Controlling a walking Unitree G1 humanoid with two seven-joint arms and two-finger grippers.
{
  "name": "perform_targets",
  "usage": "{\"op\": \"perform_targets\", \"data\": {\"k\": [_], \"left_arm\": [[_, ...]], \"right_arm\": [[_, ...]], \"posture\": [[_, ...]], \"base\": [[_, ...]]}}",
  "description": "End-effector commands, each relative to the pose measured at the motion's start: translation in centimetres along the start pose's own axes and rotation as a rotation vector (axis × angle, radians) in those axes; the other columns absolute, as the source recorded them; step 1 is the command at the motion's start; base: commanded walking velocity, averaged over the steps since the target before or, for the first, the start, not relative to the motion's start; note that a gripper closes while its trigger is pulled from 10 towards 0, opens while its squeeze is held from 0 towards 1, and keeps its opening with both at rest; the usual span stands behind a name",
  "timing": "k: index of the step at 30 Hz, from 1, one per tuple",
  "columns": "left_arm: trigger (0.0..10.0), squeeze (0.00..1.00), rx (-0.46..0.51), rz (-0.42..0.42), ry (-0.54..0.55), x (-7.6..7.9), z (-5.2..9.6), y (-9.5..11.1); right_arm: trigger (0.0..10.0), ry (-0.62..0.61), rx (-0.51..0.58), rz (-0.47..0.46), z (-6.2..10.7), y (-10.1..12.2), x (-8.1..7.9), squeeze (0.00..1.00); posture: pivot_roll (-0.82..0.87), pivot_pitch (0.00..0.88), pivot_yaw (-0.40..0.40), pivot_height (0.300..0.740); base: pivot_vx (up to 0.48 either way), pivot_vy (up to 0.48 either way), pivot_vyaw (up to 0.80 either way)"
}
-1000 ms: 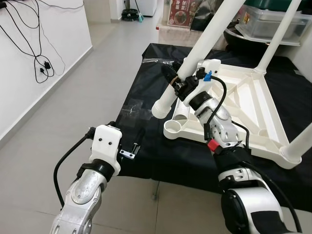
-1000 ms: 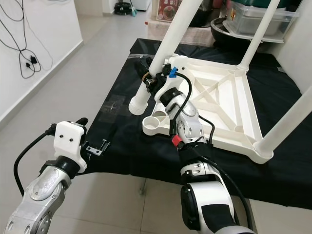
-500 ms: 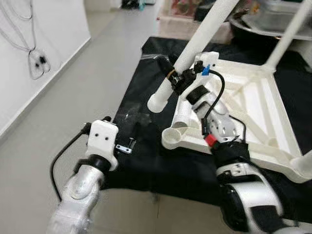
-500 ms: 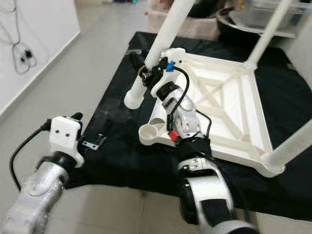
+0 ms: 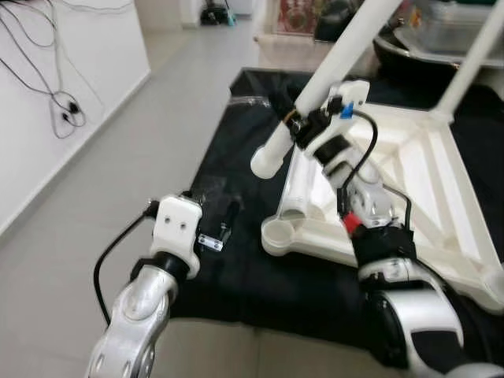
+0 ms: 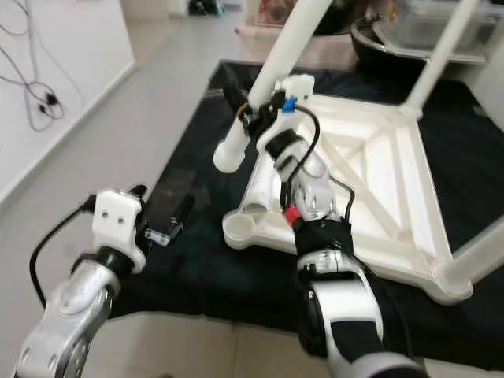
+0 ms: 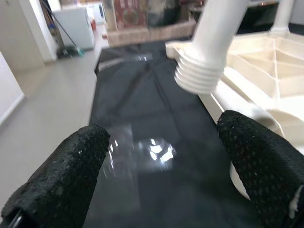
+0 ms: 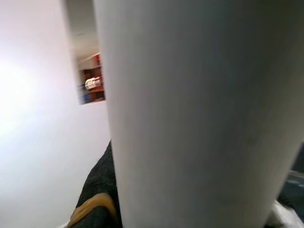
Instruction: Building children table
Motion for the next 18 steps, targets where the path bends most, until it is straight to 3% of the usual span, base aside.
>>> {"op": "perform_targets", "data": {"k": [1, 2, 5, 7, 8, 12, 14, 18], "left_arm": [[10.0, 0.0, -0.047, 0.022, -0.047, 0.4, 0.8, -1.0], [10.0, 0.0, -0.062, 0.053, -0.098, 1.1, 1.5, -1.4], [10.0, 0.0, -0.07, 0.074, -0.132, 1.5, 2.0, -1.6], [10.0, 0.0, -0.072, 0.144, -0.3, 3.8, 4.0, -1.4], [10.0, 0.0, -0.073, 0.181, -0.364, 4.8, 4.9, -1.1], [10.0, 0.0, -0.073, 0.205, -0.402, 5.4, 5.4, -0.9], [10.0, 0.0, -0.079, 0.254, -0.465, 7.0, 6.5, -0.3], [10.0, 0.0, -0.095, 0.294, -0.475, 8.1, 7.5, 0.0]], "right_arm": [[10.0, 0.144, -0.081, 0.015, -0.3, 0.3, -0.7, 0.0], [10.0, 0.239, -0.192, 0.013, 0.1, -0.4, -1.0, 0.0], [10.0, 0.297, -0.268, 0.006, 0.4, -0.8, -1.0, 0.0], [10.0, 0.455, -0.334, -0.022, 1.0, -0.3, -1.2, 0.0], [10.0, 0.513, -0.333, -0.017, 1.1, 0.3, -1.3, 0.0], [10.0, 0.549, -0.332, -0.012, 1.2, 0.6, -1.3, 0.0], [10.0, 0.604, -0.308, -0.022, 0.8, 1.5, -1.4, 0.0], [10.0, 0.628, -0.281, -0.04, 0.5, 2.5, -1.2, 0.0]], "posture": [[0.1, 0.107, -0.049, 0.74], [0.1, 0.112, -0.05, 0.74], [0.1, 0.113, -0.05, 0.74], [0.1, 0.119, -0.057, 0.74], [0.11, 0.12, -0.06, 0.74], [0.11, 0.12, -0.06, 0.74], [0.13, 0.133, -0.068, 0.74], [0.14, 0.153, -0.07, 0.74]], "base": [[0.0, 0.0, 0.0], [0.0, 0.0, 0.0], [0.0, 0.0, 0.0], [0.0, 0.0, 0.0], [0.0, 0.0, 0.0], [0.0, 0.0, 0.0], [0.0, 0.0, 0.0], [0.0, 0.0, 0.0]]}}
Point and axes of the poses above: a point about 5 cm out from each wrist's last joint towards the gripper, its own z axis pointing back from the gripper into the wrist, its own y axis along the axis of the wrist's last joint, x = y × z, the point moved 2 cm from there along -z, pointing out of the wrist towards the gripper, and after that the axes turned 9 degrees about -z, right-handed, at the moved point
